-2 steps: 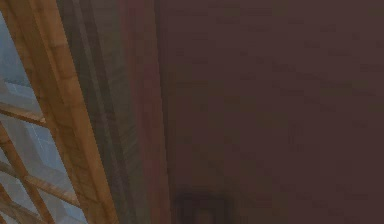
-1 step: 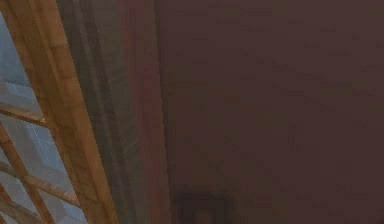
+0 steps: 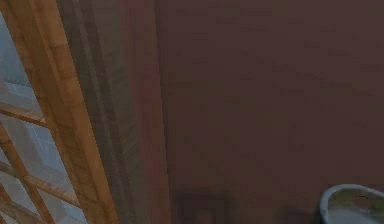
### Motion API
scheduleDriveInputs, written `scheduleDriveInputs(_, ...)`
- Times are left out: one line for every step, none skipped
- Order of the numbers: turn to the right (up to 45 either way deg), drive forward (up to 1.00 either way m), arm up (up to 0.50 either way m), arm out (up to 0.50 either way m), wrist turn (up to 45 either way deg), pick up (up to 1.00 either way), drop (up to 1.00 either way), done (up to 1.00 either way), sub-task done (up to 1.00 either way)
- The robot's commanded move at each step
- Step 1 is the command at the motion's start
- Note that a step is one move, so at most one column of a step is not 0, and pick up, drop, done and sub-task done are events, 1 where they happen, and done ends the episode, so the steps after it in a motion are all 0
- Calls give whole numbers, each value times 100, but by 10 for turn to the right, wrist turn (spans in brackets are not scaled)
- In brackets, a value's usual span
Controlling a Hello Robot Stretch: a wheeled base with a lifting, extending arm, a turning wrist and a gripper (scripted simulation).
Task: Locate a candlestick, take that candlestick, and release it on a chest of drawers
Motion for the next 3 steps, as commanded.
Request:
scheduleDriveInputs(0,0,0,0,-180,0,0,0,0)
scheduleDriveInputs(0,0,0,-24,0,0,0,0,0)
scheduleDriveInputs(-450,0,0,0,0,0,0,0,0)
